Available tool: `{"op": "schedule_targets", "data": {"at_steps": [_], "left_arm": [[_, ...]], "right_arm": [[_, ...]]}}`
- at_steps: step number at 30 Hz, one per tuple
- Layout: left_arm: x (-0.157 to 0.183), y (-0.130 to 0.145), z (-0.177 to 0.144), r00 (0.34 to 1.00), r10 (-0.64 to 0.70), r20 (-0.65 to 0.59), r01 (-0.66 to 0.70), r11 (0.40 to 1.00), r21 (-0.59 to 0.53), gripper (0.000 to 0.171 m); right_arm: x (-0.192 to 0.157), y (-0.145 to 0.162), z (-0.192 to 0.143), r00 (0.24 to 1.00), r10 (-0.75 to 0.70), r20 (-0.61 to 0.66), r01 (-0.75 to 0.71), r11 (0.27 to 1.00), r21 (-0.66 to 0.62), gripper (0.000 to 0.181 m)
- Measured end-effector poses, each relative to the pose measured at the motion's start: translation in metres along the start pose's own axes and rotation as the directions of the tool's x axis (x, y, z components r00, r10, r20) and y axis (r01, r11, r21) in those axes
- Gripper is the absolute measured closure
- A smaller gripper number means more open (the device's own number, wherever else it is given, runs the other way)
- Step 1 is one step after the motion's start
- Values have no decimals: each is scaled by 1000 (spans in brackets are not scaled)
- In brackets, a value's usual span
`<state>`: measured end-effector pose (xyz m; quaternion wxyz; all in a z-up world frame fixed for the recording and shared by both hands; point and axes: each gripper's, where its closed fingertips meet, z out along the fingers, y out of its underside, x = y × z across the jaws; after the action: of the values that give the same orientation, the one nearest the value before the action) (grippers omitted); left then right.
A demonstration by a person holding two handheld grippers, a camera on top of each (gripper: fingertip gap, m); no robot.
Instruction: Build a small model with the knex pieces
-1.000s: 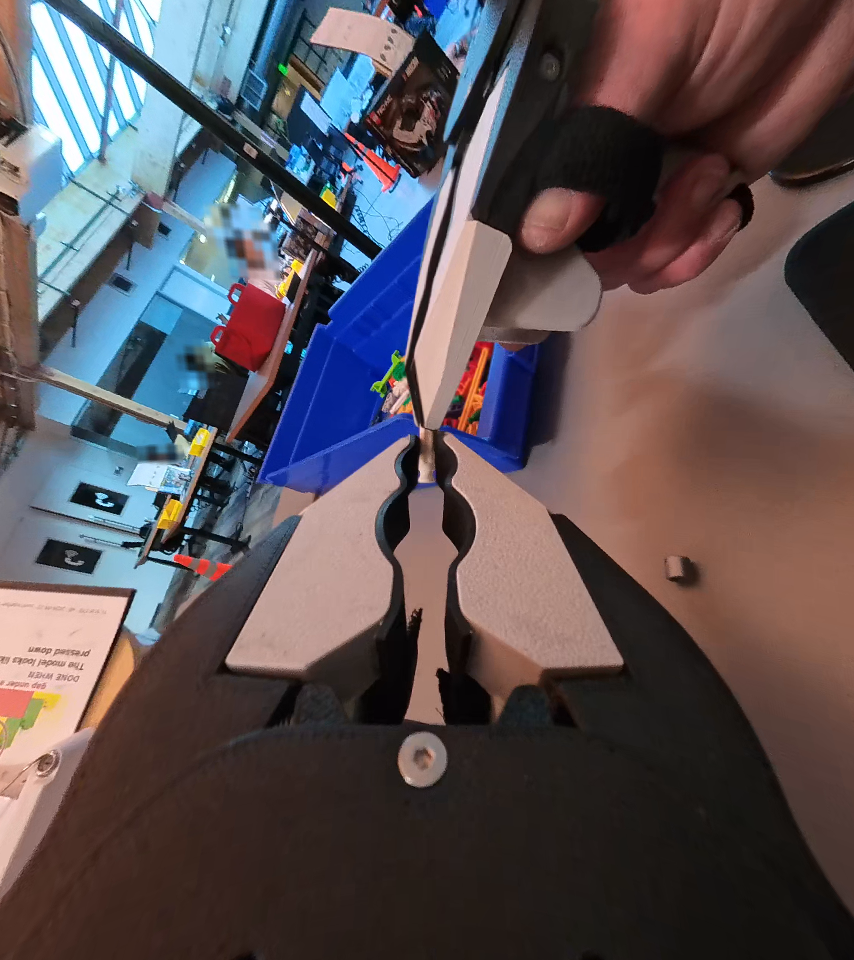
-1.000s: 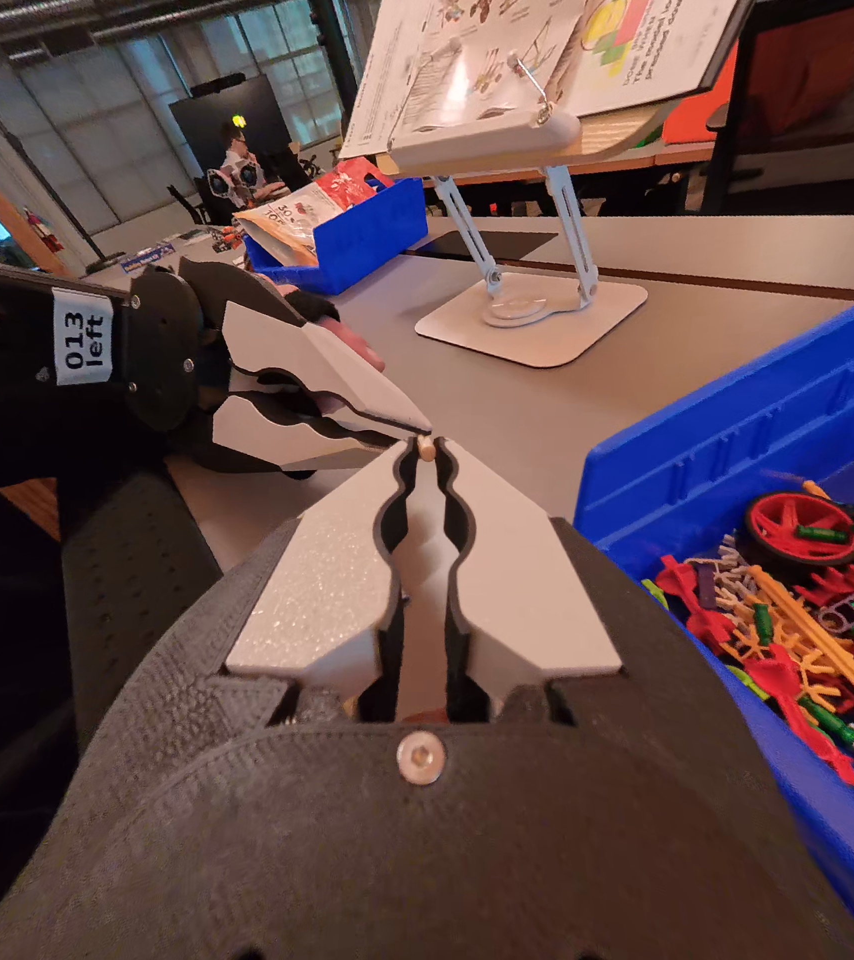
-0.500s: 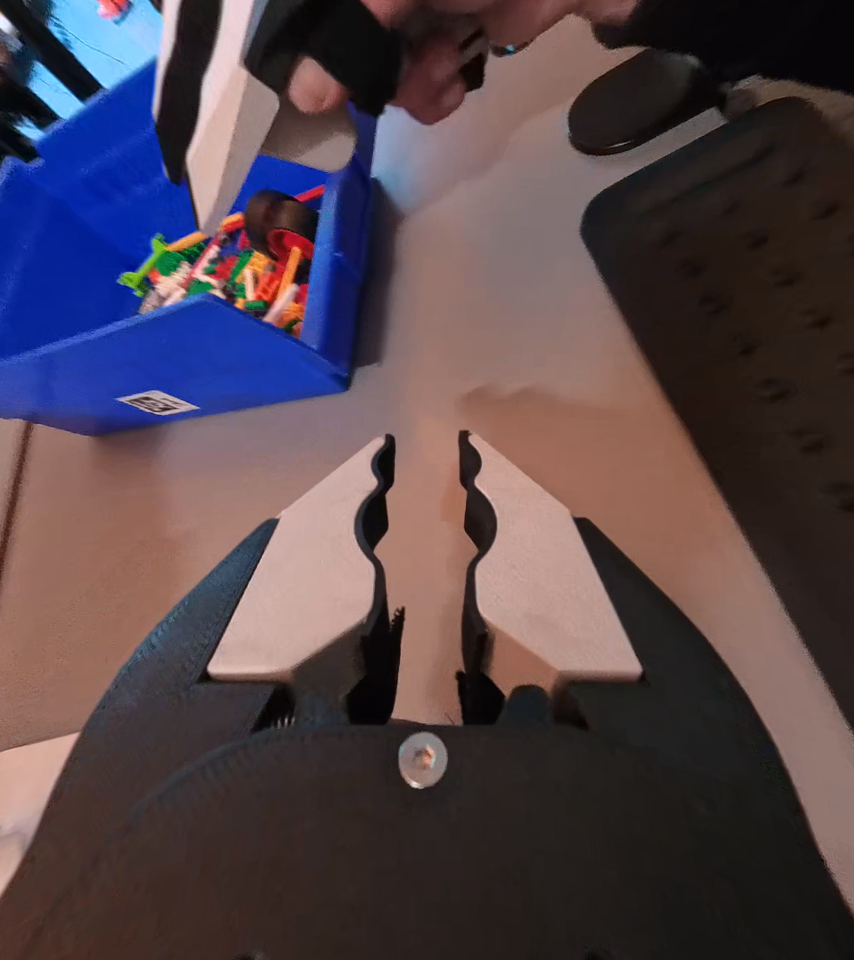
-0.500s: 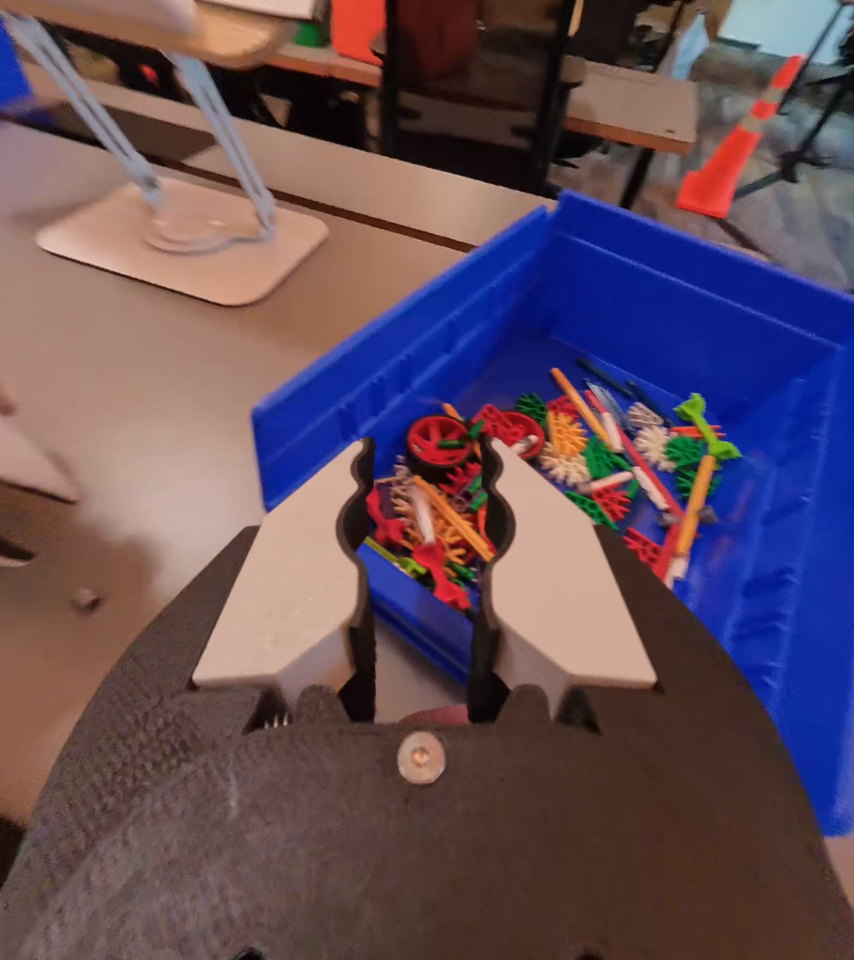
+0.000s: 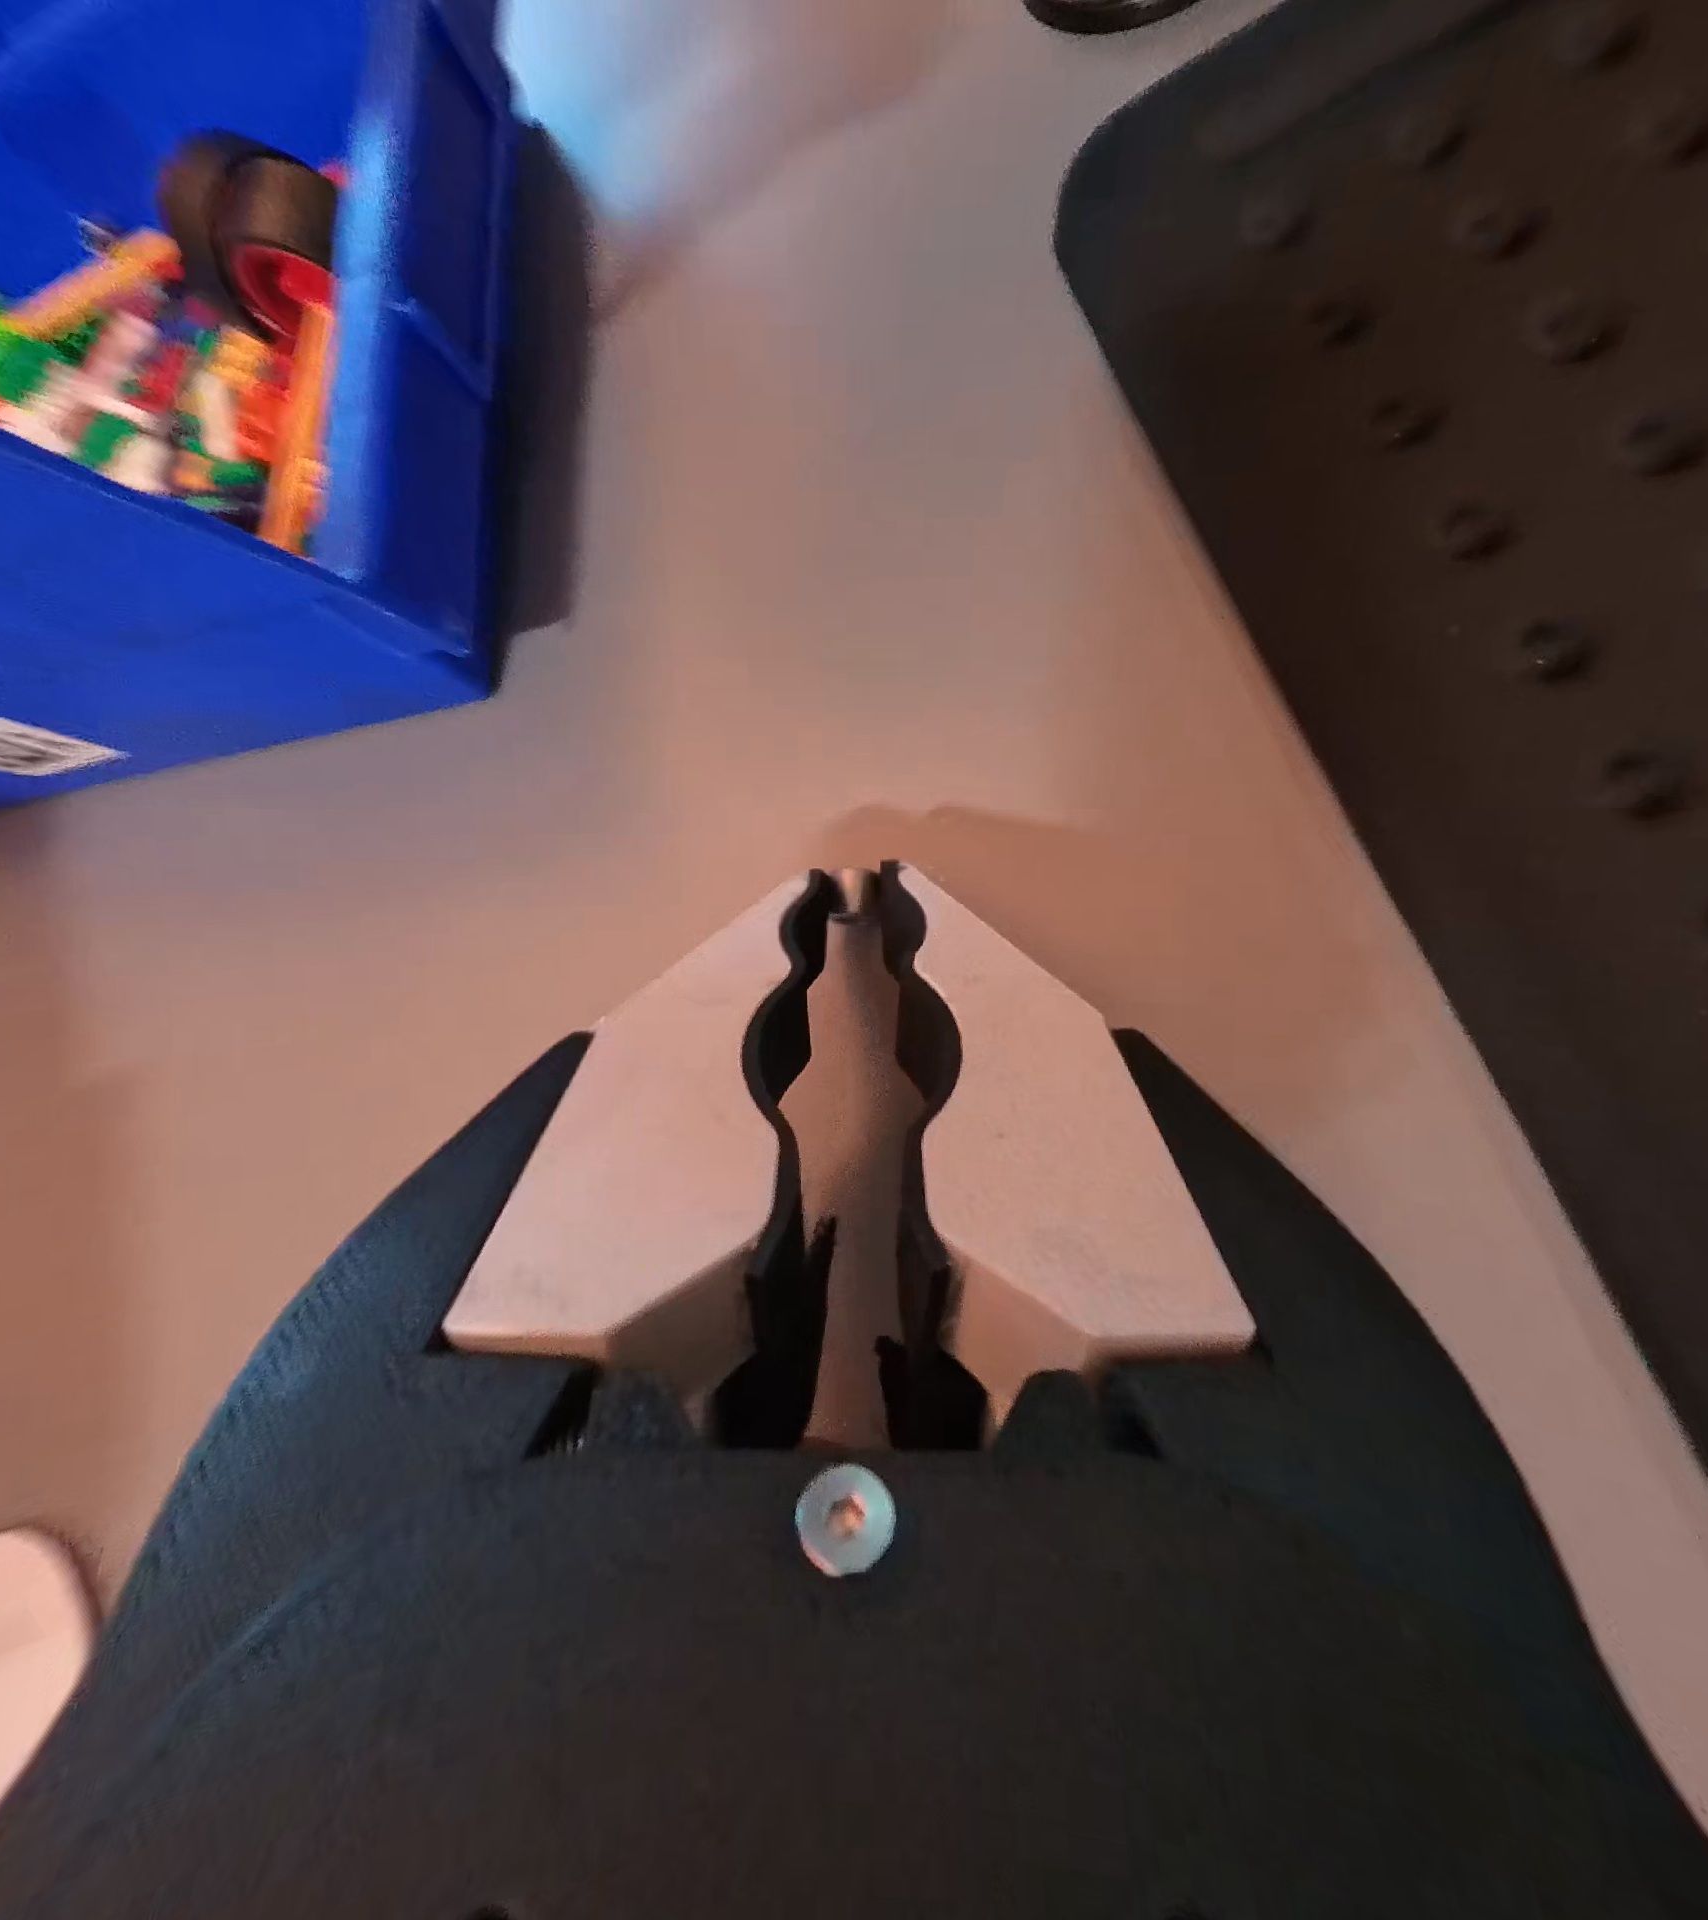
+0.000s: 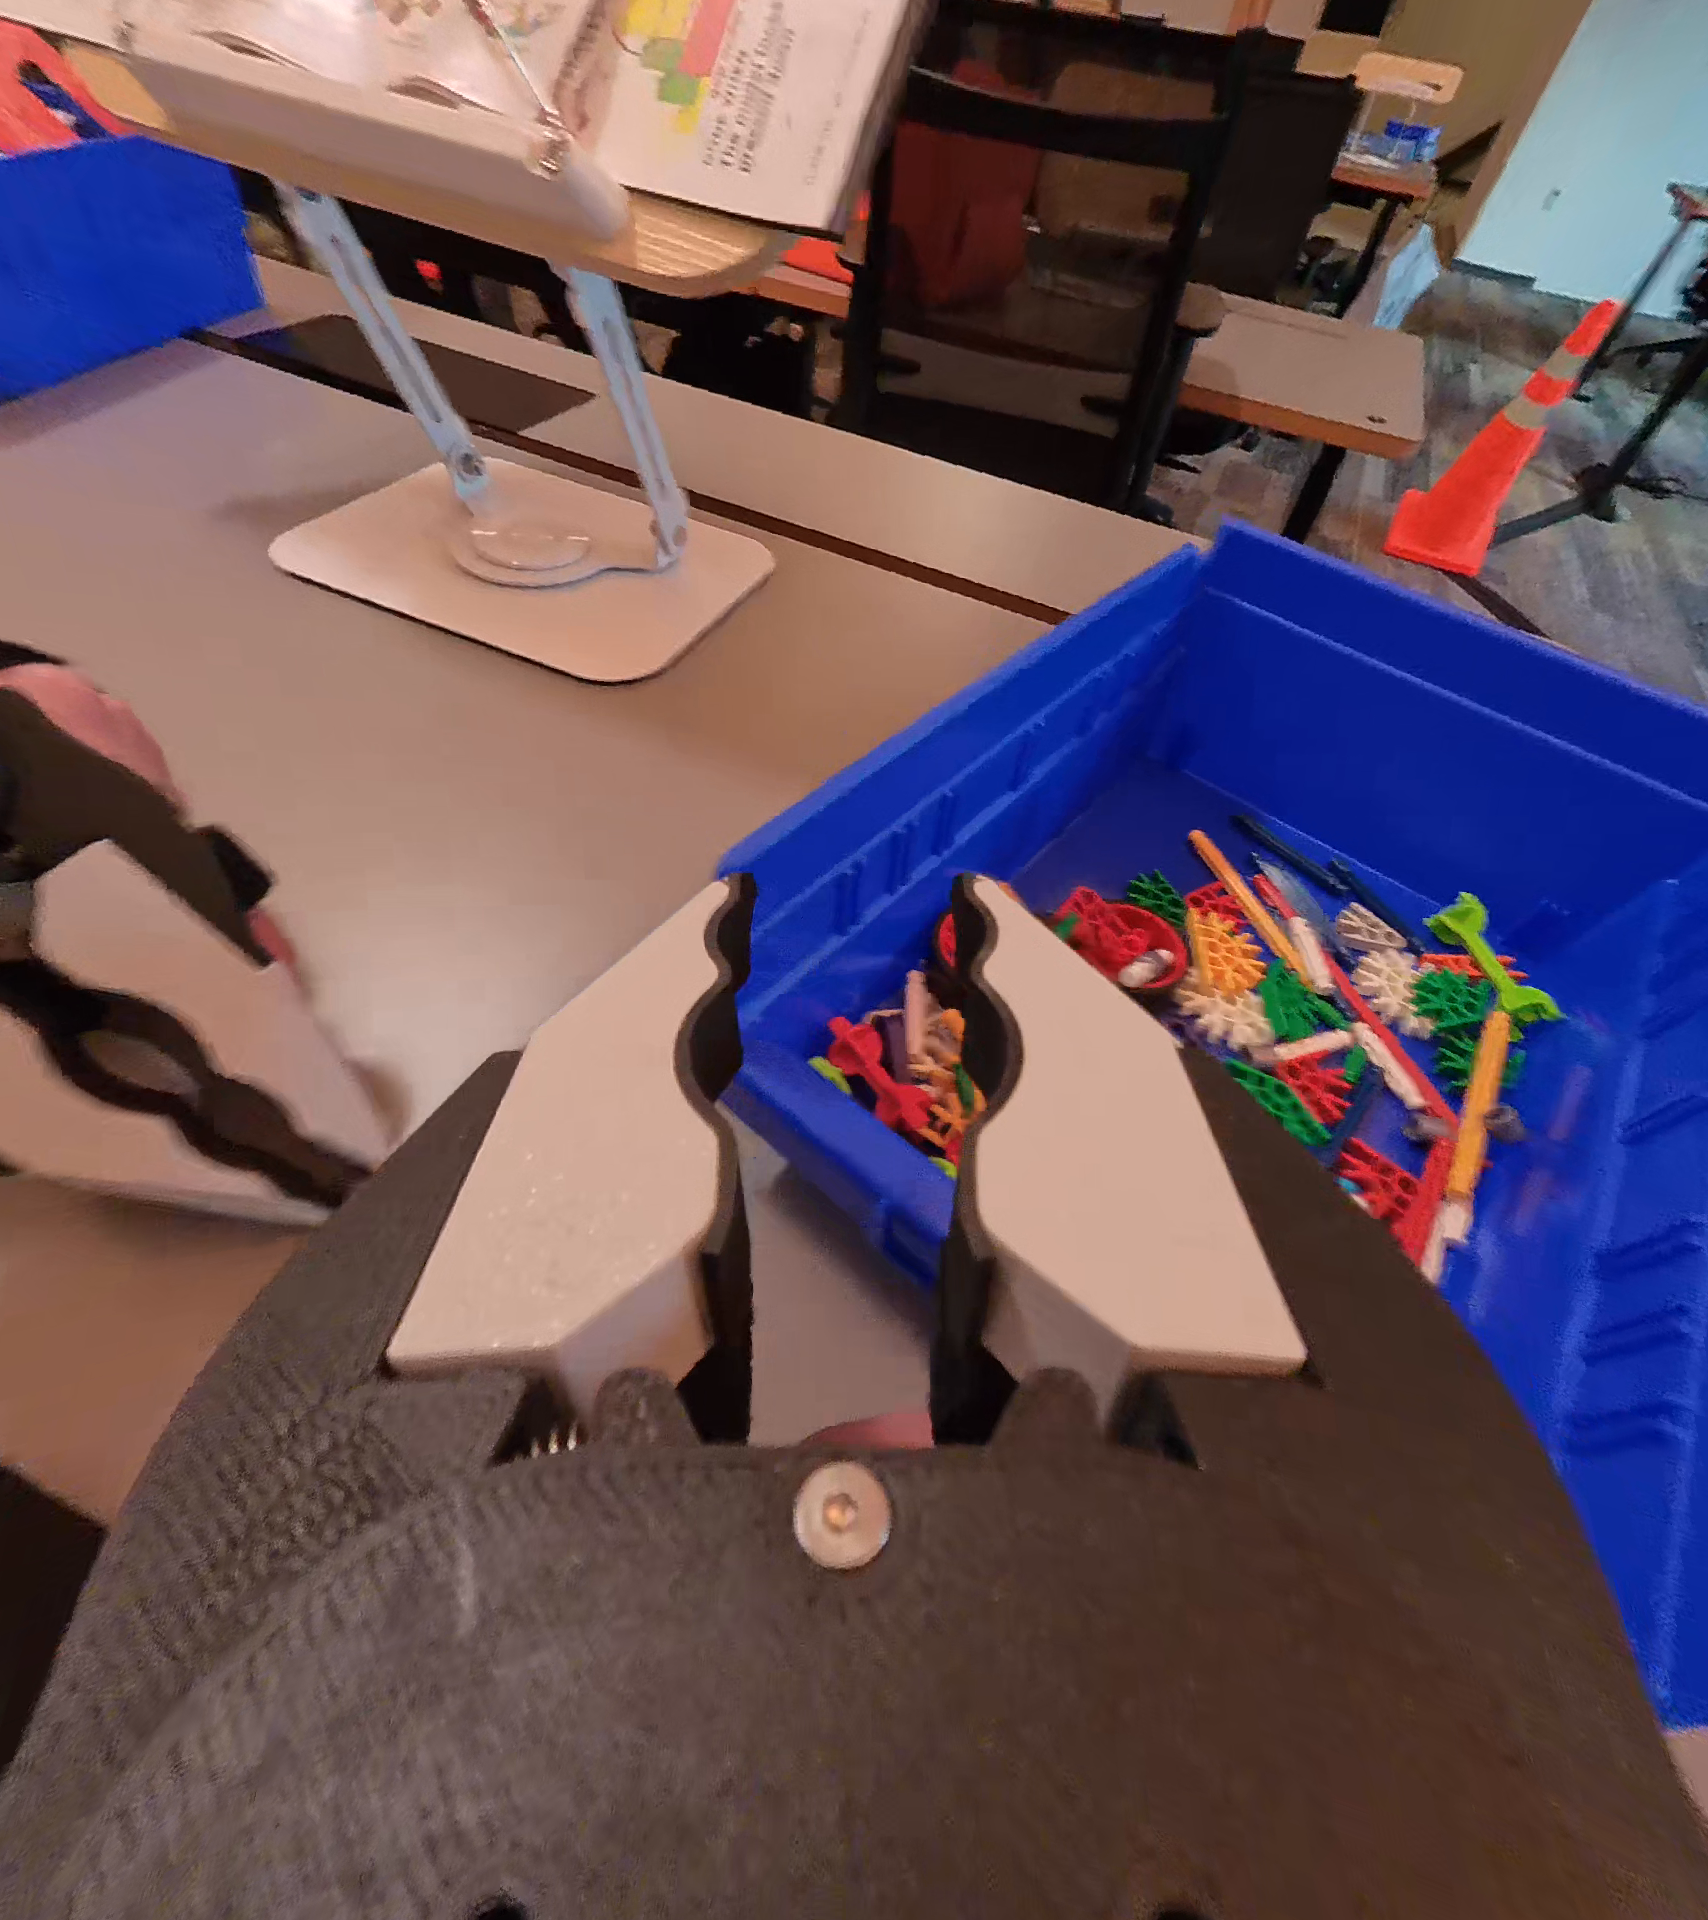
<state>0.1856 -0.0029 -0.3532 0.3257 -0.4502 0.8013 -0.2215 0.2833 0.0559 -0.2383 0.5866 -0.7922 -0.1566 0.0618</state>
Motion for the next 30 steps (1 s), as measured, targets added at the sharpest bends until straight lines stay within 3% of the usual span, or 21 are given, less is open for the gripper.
{"op": "schedule_targets", "data": {"at_steps": [3,5,7,10,14,16,18,22,26,29,30], "left_arm": [[-26,-19,-17,985,46,166,-62,994,93,164],[-40,-41,-39,952,108,287,-167,967,191,164],[-48,-62,-64,911,124,394,-247,928,279,164],[-55,-73,-84,837,166,521,-350,895,277,164],[-44,-79,-88,779,259,571,-449,866,219,164],[-44,-80,-92,751,275,600,-475,856,203,164],[-43,-81,-97,728,279,626,-505,836,214,163],[-46,-80,-106,673,299,677,-538,826,170,161],[-46,-72,-112,677,311,667,-523,841,138,157],[-46,-58,-111,686,350,638,-502,862,67,157],[-48,-50,-109,682,390,619,-506,863,14,158]], "right_arm": [[-39,-16,-10,973,89,212,-111,990,91,140],[-65,-27,-19,902,180,393,-249,960,131,143],[-80,-30,-24,843,224,489,-322,939,124,142],[-94,-23,-19,829,234,508,-320,943,87,144],[-120,-22,-13,806,221,549,-296,954,51,147],[-128,-25,-13,794,216,569,-296,954,50,164],[-131,-28,-14,808,194,557,-274,960,64,173],[-119,-35,-13,872,136,470,-209,972,105,174],[-51,-35,-3,982,42,183,-64,991,120,174],[14,-28,7,998,16,-60,-11,997,76,173],[29,-21,11,994,30,-101,-26,999,36,165]]}}
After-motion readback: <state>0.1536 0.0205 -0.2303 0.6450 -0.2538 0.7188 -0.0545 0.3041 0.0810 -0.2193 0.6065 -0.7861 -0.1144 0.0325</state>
